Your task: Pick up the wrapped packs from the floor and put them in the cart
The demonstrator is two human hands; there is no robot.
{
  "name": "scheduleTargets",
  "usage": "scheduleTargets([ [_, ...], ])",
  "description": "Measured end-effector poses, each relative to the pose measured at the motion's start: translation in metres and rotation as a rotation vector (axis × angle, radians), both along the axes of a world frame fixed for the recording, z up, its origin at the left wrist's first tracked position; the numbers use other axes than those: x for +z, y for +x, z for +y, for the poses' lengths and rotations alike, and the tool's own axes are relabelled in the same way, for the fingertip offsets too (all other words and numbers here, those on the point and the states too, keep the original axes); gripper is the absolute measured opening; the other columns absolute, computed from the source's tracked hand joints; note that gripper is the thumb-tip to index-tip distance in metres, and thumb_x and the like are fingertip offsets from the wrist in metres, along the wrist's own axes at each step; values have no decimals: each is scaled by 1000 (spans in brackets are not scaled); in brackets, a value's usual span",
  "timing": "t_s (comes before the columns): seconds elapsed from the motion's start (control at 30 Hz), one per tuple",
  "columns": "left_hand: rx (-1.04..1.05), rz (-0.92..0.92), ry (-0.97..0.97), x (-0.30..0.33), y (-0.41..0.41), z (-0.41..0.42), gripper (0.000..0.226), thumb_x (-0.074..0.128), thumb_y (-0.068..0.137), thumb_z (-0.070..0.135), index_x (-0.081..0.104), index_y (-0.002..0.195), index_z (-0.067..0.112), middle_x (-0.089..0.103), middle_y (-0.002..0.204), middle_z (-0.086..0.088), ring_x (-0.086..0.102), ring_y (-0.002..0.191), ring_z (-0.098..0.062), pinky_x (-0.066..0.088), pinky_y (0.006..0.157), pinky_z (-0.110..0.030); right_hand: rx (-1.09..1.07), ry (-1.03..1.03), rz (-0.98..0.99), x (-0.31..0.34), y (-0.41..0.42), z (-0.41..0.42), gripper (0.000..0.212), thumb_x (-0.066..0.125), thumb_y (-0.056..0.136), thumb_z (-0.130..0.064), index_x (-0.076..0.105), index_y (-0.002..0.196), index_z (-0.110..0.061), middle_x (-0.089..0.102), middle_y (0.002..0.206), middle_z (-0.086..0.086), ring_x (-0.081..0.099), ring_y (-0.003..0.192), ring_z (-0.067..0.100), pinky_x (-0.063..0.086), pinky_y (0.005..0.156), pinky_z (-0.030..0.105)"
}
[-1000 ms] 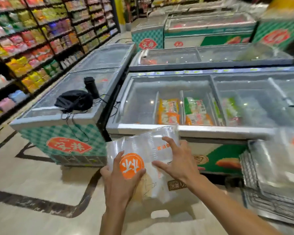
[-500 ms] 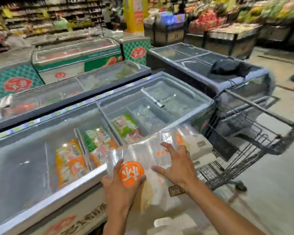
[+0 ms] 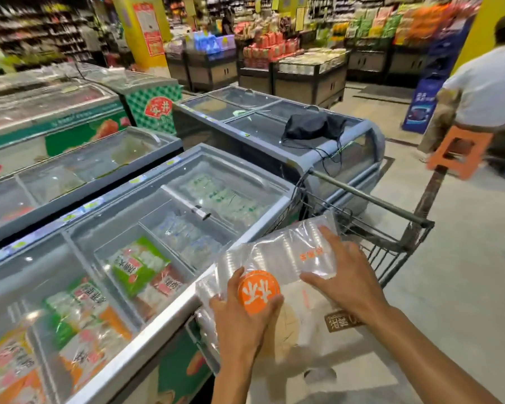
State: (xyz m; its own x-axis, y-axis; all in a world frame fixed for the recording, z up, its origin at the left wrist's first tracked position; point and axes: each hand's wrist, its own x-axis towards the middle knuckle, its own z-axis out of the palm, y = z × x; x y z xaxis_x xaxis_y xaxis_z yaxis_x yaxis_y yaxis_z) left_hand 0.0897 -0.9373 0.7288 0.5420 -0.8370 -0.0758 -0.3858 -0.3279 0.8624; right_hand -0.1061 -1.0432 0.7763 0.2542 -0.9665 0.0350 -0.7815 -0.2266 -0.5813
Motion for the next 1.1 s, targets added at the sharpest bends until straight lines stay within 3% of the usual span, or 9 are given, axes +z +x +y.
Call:
scheduleTargets([
  [0.1,38,17,0,-13,-35,-52,97,76,53,87,31,136,66,40,141,-10,55,100,-20,47,92,-30,-105,67,-150,-1,-40,-59,121,78,70,-70,3,160,-40,35,158,8,40,141,30,39,111,47],
  [0.2,81,56,20,-15,-71,-98,96,80,55,81,35,138,62,43,135,-8,48,104,-19,39,92,-29,-261,248,-311,1,-83,-119,114,63,73,-82,24,161,-22,37,160,11,39,144,31,36,113,49],
  [0.33,103,60,2,-15,-105,-144,101,74,53,82,39,143,54,50,135,-4,43,107,-11,35,91,-28,-299,624,-668,4,-127,-195,81,71,55,-86,78,102,-21,78,106,7,74,99,31,55,96,53],
  [0.43,109,71,4,-16,-121,-170,103,75,50,81,41,143,52,48,136,-4,43,111,-10,36,94,-29,-194,763,-696,0,-150,-235,55,82,72,-54,77,106,-11,77,99,15,74,84,27,60,85,56],
  [0.53,115,116,56,-24,-125,-199,107,73,44,89,40,140,57,43,143,-7,47,123,-19,41,102,-35,-121,712,-565,-6,-161,-264,53,76,82,-52,74,111,-8,73,79,4,62,55,8,49,49,28],
  [0.63,98,240,104,-32,-135,-231,119,62,37,101,39,145,56,20,165,-5,24,151,-23,28,120,-48,-160,674,-539,-16,-148,-283,58,80,71,-64,75,100,-14,74,88,0,68,77,13,50,65,29],
  [0.73,26,438,-29,-40,-157,-273,104,60,58,97,37,149,53,23,167,8,30,151,-20,29,121,-57,-147,587,-546,-33,-115,-292,57,82,67,-68,56,69,-17,55,66,-7,52,57,15,42,57,31],
  [0.9,14,469,-98,-65,-156,-322,92,80,72,72,37,150,51,50,151,18,51,137,-10,45,111,-50,-98,450,-351,-47,-81,-308,42,71,86,-58,49,80,-22,56,84,-2,54,74,13,37,61,29],
  [1.1,150,304,-91,-86,-132,-339,101,73,90,48,1,160,47,24,157,32,31,143,0,31,116,-29,137,411,-223,-86,-40,-345,41,71,92,-41,49,127,-36,58,112,-17,57,108,8,45,92,30],
])
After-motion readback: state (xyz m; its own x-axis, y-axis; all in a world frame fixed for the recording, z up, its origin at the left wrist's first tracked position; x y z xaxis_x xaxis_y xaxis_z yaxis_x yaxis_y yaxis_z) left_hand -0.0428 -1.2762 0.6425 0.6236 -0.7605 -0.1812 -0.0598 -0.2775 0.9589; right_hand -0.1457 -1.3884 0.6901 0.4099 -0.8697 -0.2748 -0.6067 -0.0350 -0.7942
